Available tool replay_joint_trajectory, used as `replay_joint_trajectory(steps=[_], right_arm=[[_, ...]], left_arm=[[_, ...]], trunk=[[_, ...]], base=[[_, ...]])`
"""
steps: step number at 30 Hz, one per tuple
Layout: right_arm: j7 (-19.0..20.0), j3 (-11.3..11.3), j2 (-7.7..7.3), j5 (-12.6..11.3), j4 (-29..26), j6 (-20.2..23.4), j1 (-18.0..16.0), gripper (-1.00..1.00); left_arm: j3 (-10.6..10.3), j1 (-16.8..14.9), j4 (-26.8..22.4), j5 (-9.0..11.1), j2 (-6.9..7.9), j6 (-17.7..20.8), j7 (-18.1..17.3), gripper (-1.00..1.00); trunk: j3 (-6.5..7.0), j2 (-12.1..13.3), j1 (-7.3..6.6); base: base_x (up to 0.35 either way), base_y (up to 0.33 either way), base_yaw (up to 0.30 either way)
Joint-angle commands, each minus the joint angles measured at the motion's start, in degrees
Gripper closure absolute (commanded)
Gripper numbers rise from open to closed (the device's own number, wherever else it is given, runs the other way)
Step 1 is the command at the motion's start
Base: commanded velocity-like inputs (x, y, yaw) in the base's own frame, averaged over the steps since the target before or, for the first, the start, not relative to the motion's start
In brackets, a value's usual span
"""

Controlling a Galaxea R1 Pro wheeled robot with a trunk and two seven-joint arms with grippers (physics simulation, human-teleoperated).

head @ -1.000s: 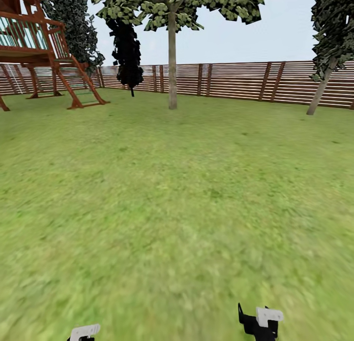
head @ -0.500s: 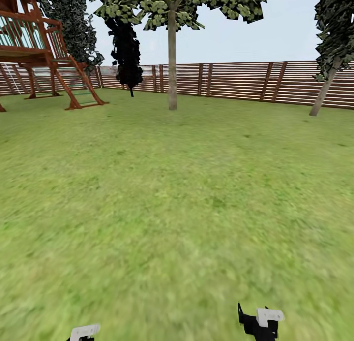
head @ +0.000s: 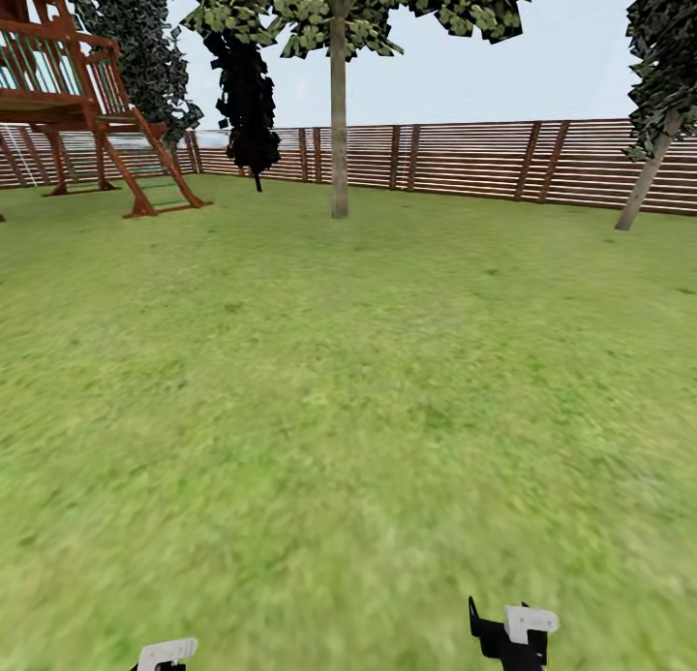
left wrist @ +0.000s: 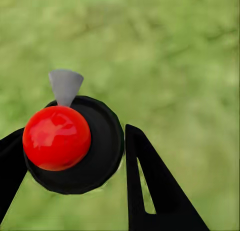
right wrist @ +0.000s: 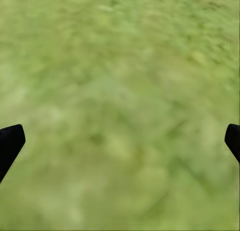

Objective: In the garden, pick up the pesticide atomizer on the floor and spray pesticide onto both trees until each tree trunk is fully covered.

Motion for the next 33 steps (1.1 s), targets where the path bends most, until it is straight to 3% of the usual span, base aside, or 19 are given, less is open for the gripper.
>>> replay_joint_trajectory(steps=[1, 33], right_arm=[[0.0, 0.0, 0.0, 0.0, 0.0, 0.0, 0.0, -1.0], [0.0, 0.0, 0.0, 0.0, 0.0, 0.0, 0.0, -1.0]], left_arm=[[0.0, 0.0, 0.0, 0.0, -0.02, 0.0, 0.0, 1.0], [0.0, 0.0, 0.0, 0.0, -0.01, 0.0, 0.0, 1.0]], trunk=[[0.0, 0.0, 0.0], [0.0, 0.0, 0.0]], base=[[0.338, 0.0, 0.0], [0.338, 0.0, 0.0]])
